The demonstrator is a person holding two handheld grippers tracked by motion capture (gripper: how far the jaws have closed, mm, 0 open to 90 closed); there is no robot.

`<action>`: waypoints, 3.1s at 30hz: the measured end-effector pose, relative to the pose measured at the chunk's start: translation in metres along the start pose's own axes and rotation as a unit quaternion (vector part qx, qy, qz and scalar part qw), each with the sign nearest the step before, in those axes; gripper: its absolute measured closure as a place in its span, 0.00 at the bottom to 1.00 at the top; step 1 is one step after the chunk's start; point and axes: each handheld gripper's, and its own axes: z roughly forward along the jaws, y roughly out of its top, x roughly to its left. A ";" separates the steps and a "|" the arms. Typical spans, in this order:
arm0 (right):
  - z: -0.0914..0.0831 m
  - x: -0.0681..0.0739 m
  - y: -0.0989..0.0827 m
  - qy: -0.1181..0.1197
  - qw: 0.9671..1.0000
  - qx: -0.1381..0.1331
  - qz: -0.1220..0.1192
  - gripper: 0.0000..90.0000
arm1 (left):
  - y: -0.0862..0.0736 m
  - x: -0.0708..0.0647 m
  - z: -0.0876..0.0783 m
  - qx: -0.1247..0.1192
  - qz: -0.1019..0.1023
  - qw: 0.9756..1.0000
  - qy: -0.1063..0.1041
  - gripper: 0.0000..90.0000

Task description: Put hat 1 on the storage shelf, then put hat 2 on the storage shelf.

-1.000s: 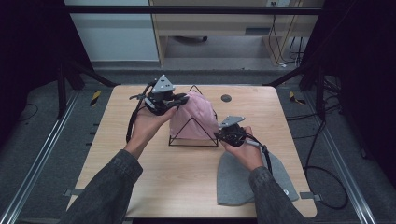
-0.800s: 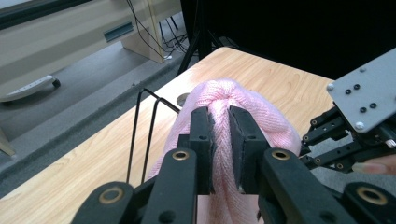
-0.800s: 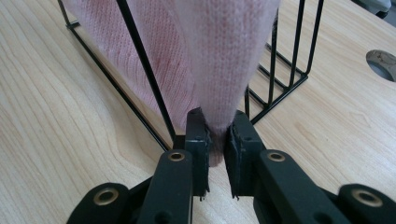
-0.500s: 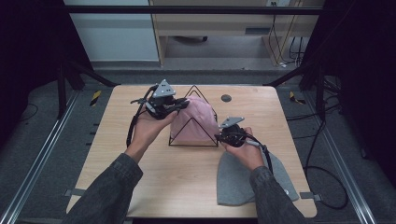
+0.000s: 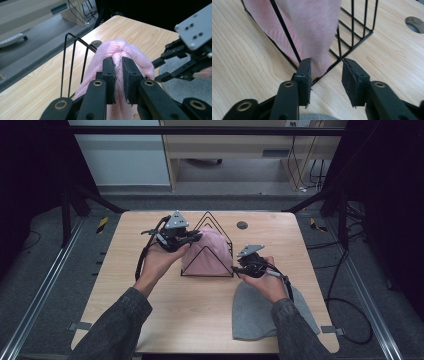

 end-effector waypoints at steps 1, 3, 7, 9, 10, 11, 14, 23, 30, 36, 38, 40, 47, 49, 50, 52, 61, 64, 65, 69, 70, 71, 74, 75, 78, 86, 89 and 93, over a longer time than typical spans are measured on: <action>-0.003 -0.001 0.000 -0.005 1.000 0.000 0.001 0.63 | -0.001 0.000 0.000 -0.001 -0.002 1.000 -0.002 0.90; -0.007 -0.002 -0.001 -0.010 1.000 -0.001 0.003 0.61 | -0.002 -0.001 0.001 0.003 -0.001 1.000 -0.004 0.90; -0.014 -0.006 -0.004 -0.022 1.000 0.001 0.013 0.54 | -0.006 -0.002 0.001 0.001 -0.009 1.000 -0.004 0.87; -0.018 -0.008 -0.005 -0.027 1.000 -0.001 0.016 0.50 | -0.008 -0.003 -0.001 -0.006 -0.020 1.000 -0.002 0.80; -0.020 -0.009 -0.005 -0.030 0.999 -0.002 0.018 0.48 | -0.008 -0.003 -0.002 -0.006 -0.025 1.000 -0.001 0.74; -0.023 -0.010 -0.006 -0.032 0.999 -0.001 0.020 0.46 | -0.009 -0.004 -0.003 -0.006 -0.027 1.000 0.001 0.68; -0.029 -0.014 -0.008 -0.039 0.999 0.003 0.027 0.41 | -0.010 -0.007 -0.010 -0.008 -0.031 0.999 0.007 0.49; -0.048 -0.037 -0.026 -0.052 0.997 0.022 0.054 0.21 | -0.041 -0.016 -0.040 -0.001 -0.042 0.999 0.008 0.13; -0.058 -0.048 -0.036 -0.050 0.996 0.033 0.067 0.21 | -0.091 -0.013 -0.047 0.030 -0.077 0.997 0.006 0.08; -0.065 -0.051 -0.044 -0.052 0.995 0.051 0.068 0.32 | -0.132 -0.018 -0.051 0.085 -0.094 0.992 0.029 0.10; -0.068 -0.053 -0.049 -0.057 0.994 0.062 0.065 0.35 | -0.143 -0.022 -0.053 0.105 -0.081 0.990 0.038 0.10; -0.072 -0.057 -0.055 -0.056 0.993 0.069 0.076 0.39 | -0.153 -0.025 -0.056 0.123 -0.071 0.989 0.045 0.10; -0.074 -0.071 -0.075 -0.039 0.987 0.091 0.124 0.47 | -0.168 -0.030 -0.058 0.157 -0.082 0.983 0.041 0.09; -0.072 -0.072 -0.078 -0.036 0.987 0.096 0.125 0.48 | -0.167 -0.031 -0.058 0.153 -0.084 0.984 0.040 0.09; -0.071 -0.073 -0.079 -0.036 0.986 0.100 0.125 0.49 | -0.168 -0.031 -0.057 0.155 -0.086 0.983 0.041 0.09; -0.069 -0.073 -0.080 -0.034 0.986 0.102 0.127 0.51 | -0.169 -0.031 -0.055 0.164 -0.084 0.982 0.042 0.09; -0.063 -0.080 -0.089 -0.045 0.982 0.123 0.136 0.53 | -0.171 -0.031 -0.052 0.176 -0.081 0.980 0.042 0.10; -0.061 -0.080 -0.094 -0.041 0.981 0.128 0.140 0.53 | -0.171 -0.031 -0.052 0.177 -0.078 0.980 0.043 0.10; -0.060 -0.080 -0.095 -0.039 0.981 0.129 0.141 0.53 | -0.171 -0.031 -0.052 0.178 -0.077 0.980 0.043 0.10; -0.055 -0.080 -0.100 -0.035 0.980 0.138 0.143 0.53 | -0.171 -0.031 -0.051 0.179 -0.076 0.980 0.045 0.10; -0.054 -0.080 -0.101 -0.033 0.979 0.139 0.143 0.56 | -0.171 -0.031 -0.051 0.180 -0.076 0.980 0.046 0.10; -0.053 -0.080 -0.102 -0.031 0.980 0.142 0.139 0.60 | -0.171 -0.031 -0.051 0.182 -0.074 0.979 0.049 0.10; -0.054 -0.079 -0.101 -0.021 0.981 0.141 0.130 0.78 | -0.170 -0.031 -0.051 0.184 -0.070 0.979 0.052 0.10; -0.055 -0.078 -0.101 -0.020 0.982 0.140 0.126 0.86 | -0.170 -0.031 -0.051 0.183 -0.071 0.979 0.052 0.10; -0.057 -0.077 -0.100 -0.009 0.982 0.138 0.131 0.97 | -0.171 -0.031 -0.052 0.184 -0.070 0.979 0.053 0.10; -0.072 -0.069 -0.095 0.005 0.987 0.113 0.114 1.00 | -0.171 -0.031 -0.050 0.192 -0.075 0.977 0.048 0.10; -0.081 -0.064 -0.092 0.013 0.989 0.101 0.104 1.00 | -0.172 -0.032 -0.049 0.199 -0.076 0.976 0.045 0.10; -0.090 -0.060 -0.090 0.015 0.991 0.088 0.104 1.00 | -0.172 -0.032 -0.050 0.194 -0.078 0.977 0.040 0.09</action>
